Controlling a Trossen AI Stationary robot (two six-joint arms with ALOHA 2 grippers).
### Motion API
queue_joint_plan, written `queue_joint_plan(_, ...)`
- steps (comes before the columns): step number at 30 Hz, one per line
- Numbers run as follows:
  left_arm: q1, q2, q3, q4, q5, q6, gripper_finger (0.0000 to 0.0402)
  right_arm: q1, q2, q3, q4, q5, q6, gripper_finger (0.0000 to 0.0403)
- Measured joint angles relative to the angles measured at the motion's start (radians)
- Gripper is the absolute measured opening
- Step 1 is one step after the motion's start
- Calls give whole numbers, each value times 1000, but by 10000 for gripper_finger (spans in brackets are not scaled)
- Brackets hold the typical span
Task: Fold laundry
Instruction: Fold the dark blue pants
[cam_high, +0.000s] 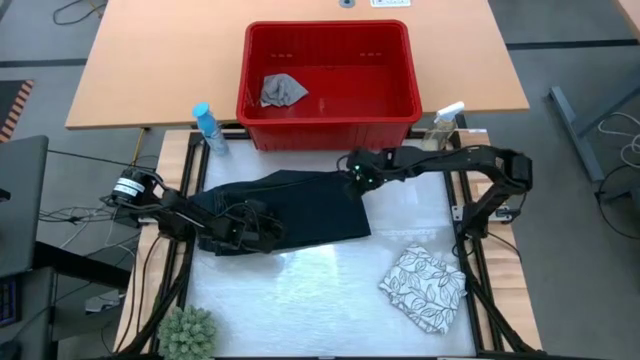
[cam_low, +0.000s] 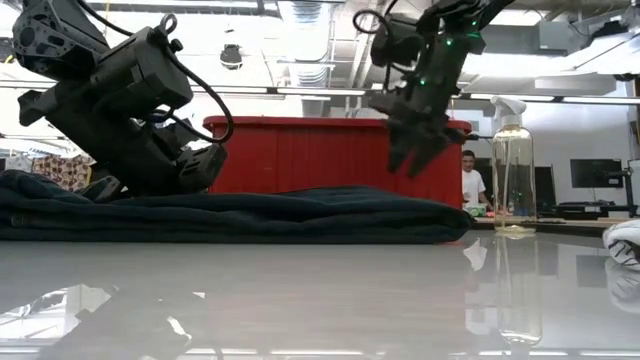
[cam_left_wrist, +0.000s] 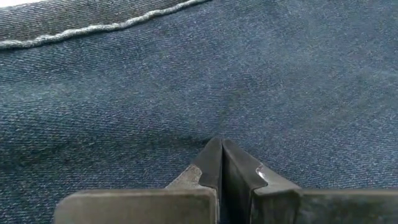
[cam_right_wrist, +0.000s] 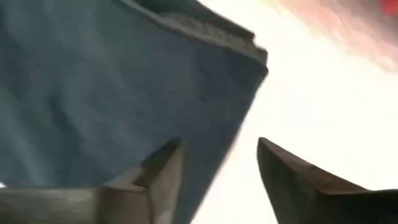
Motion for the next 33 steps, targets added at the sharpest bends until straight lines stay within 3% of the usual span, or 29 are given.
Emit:
queue_joint_plan(4,0,0,-1,13,4,12,0,-2,64,-1,21,4,22,292)
queue_joint_plan(9,0,1,-1,12,11,39,0,29,64,1,202,60,-5,292)
queue_joint_plan(15,0,2,-1,12,12,42,0,20,42,0,240,48,-54,234)
queue_joint_plan(22,1,2,-2,11,18,42,0,-10,42,-89,281,47,-56,26)
queue_joint_plan(26,1,2,-2,11,18,42,0,-35,42,-171,386,-13,-44,19)
queue_joint_plan(33,1,3,-2,13,19,53,0,-88,42,-345,523,-30,23,14)
